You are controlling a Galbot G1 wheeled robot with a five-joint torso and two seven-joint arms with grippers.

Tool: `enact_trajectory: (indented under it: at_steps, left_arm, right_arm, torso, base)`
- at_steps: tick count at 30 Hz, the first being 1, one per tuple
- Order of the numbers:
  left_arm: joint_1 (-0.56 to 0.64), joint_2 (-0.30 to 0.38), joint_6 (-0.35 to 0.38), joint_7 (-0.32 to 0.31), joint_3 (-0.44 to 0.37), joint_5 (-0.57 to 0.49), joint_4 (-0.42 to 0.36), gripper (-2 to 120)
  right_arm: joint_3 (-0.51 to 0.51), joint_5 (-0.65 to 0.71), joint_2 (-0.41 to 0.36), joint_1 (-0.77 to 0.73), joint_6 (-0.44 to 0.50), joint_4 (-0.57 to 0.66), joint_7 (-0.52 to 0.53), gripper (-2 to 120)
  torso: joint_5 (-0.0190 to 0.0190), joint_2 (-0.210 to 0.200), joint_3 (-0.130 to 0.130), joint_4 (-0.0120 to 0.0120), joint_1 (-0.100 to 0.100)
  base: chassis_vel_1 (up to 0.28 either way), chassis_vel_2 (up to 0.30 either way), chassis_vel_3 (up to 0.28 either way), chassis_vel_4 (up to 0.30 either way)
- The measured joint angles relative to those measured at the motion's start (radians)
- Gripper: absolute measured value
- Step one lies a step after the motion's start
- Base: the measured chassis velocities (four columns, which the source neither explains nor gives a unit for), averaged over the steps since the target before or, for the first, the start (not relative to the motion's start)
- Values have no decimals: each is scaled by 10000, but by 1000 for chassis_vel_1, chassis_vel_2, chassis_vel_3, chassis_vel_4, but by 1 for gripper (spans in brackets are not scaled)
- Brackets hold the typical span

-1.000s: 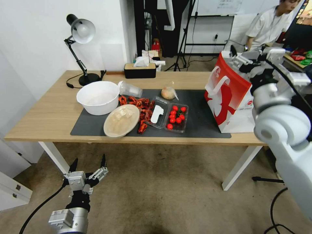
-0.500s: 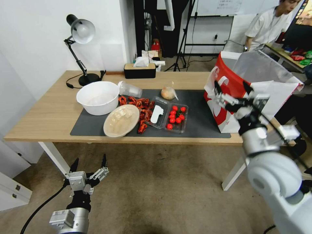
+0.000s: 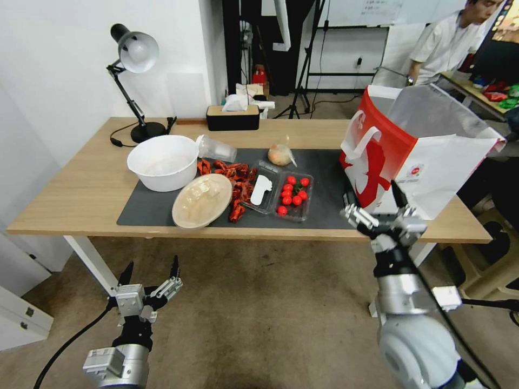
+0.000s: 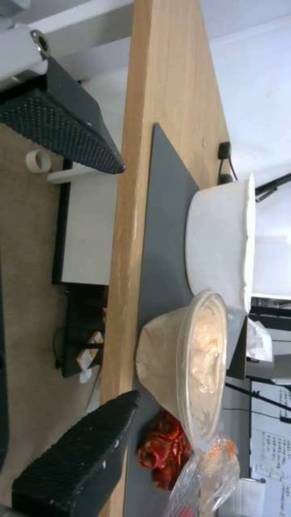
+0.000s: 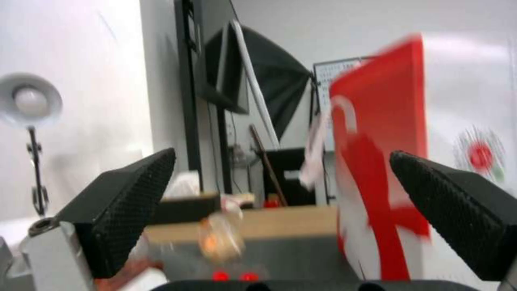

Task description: Pick up the trash from the table and place it into the takeout bag.

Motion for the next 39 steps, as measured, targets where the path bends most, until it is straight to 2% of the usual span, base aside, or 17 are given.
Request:
enact_trajectory:
  at_steps: [1, 6, 10, 13, 19, 39]
  left_arm:
    - [6, -7, -15, 1, 22, 0, -3, 100]
    - [72, -21, -47, 6, 49, 35, -41, 100]
    - [96, -38, -53, 13, 44, 50, -68, 100]
    - [116, -67, -57, 18, 46, 93, -73, 100]
    - [96, -124, -60, 19, 115, 177, -36, 100]
    - [55, -84, -64, 19, 93, 155, 18, 100]
  right_arm:
    - [-10, -129, 83, -134, 385, -205, 0, 100]
    - [-29, -404, 271, -579, 1127, -835, -14, 100]
    - [-42, -457, 330, -796, 1252, -1105, -11, 100]
    - [-144, -560, 445, -1066, 1957, -1528, -46, 100]
    - [-251, -600, 583, -1201, 2421, -1883, -99, 100]
    - [-474, -591, 641, -1291, 2264, -1998, -235, 100]
  torso:
    - [-2, 0, 0, 0, 0]
    - [-3, 0, 0, 1, -1]
    - [-3, 0, 0, 0, -1]
    - [-2, 0, 0, 0, 0]
    - [-2, 0, 0, 0, 0]
    - [-2, 1, 0, 0, -1]
  base:
    - [0, 0, 0, 0]
    - [0, 0, 0, 0]
    - [0, 0, 0, 0]
    - [0, 0, 0, 0]
    - [0, 0, 0, 0]
    - [0, 0, 0, 0]
